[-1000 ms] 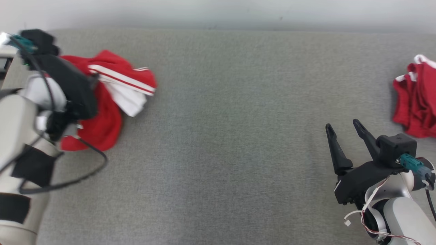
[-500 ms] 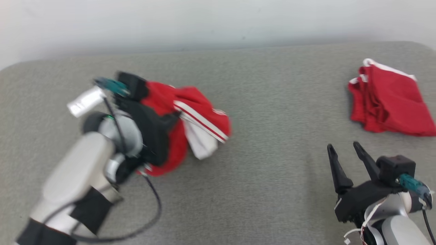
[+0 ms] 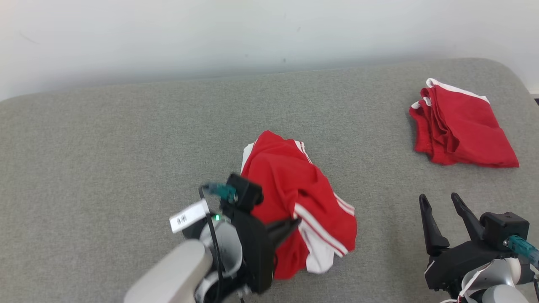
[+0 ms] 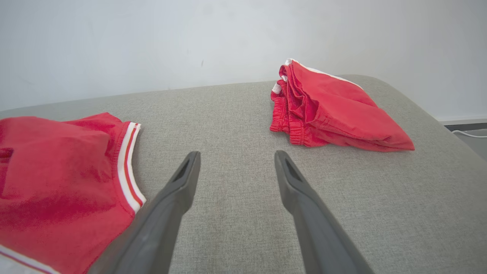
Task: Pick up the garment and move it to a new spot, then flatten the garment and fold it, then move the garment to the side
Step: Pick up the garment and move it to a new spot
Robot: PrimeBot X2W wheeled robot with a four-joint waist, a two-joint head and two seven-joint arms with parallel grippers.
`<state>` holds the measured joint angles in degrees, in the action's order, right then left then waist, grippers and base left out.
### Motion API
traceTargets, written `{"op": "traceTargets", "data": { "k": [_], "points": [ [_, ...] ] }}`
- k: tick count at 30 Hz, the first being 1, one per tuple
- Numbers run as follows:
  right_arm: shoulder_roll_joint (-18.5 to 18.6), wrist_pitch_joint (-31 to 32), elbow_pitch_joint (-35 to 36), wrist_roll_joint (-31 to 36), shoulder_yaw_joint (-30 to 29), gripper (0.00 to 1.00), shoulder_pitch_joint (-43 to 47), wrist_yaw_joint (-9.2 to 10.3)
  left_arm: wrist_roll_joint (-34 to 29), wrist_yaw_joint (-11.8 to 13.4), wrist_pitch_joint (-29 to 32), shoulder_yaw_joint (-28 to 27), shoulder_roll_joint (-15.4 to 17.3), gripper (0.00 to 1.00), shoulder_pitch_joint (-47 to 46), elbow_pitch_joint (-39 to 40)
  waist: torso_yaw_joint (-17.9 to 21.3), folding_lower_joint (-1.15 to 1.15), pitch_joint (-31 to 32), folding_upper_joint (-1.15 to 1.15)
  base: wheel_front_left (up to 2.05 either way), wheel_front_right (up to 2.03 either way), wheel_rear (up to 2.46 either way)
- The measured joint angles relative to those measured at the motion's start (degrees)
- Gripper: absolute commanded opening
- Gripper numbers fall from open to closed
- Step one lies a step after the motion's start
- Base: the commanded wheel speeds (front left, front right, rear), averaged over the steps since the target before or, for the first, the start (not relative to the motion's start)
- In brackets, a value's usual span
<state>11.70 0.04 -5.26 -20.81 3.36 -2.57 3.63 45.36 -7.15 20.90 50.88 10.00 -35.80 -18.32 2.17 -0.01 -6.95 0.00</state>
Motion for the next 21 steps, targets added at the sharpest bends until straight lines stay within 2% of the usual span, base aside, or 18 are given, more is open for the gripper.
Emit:
{"op": "traceTargets", "data": {
  "k": [3,10,11,12,13,14,21],
  "points": [
    [-0.15,-0.05,0.15,0.00,0.19,1.00,-0.02,0.15,0.00,0.00,-0.92,1.43,-0.45,0.00,3.45,-1.51,-0.57,0.00,-0.12,0.00,0.00,0.00,0.00],
    [-0.25,-0.11,0.18,-0.01,0.77,1.00,-0.36,0.15,0.90,0.00,-3.23,3.93,-3.79,0.00,9.22,-5.17,-1.99,0.01,-0.27,0.00,0.00,0.00,0.00],
    [-0.30,-0.11,0.15,-0.01,0.80,1.00,-0.35,0.15,0.90,0.00,-3.97,3.74,-4.00,0.04,9.23,-5.43,-2.14,0.01,-0.22,0.00,0.00,0.00,0.00],
    [-0.29,-0.11,0.08,-0.01,0.78,1.00,-0.35,0.15,0.90,0.05,-4.67,3.42,-4.34,0.43,9.22,-5.65,-2.29,0.01,-0.15,0.00,0.00,0.00,0.00],
    [-0.29,-0.10,0.03,-0.01,0.81,1.00,-0.36,0.14,0.89,0.08,-5.37,3.16,-4.57,0.98,9.22,-5.75,-2.42,0.01,-0.05,0.00,0.00,0.00,0.00],
    [-0.29,-0.10,-0.15,-0.01,0.88,1.00,-0.37,0.14,0.38,0.19,-6.54,2.78,-4.49,1.00,9.12,-5.99,-2.58,0.01,0.22,0.00,0.00,0.00,0.00],
    [-0.36,-0.15,-0.69,-0.18,0.75,1.00,-0.17,0.13,-0.89,2.20,-11.40,0.33,-4.21,1.00,9.14,-3.47,-3.02,0.01,1.34,0.00,0.00,0.00,0.00]
  ]
}}
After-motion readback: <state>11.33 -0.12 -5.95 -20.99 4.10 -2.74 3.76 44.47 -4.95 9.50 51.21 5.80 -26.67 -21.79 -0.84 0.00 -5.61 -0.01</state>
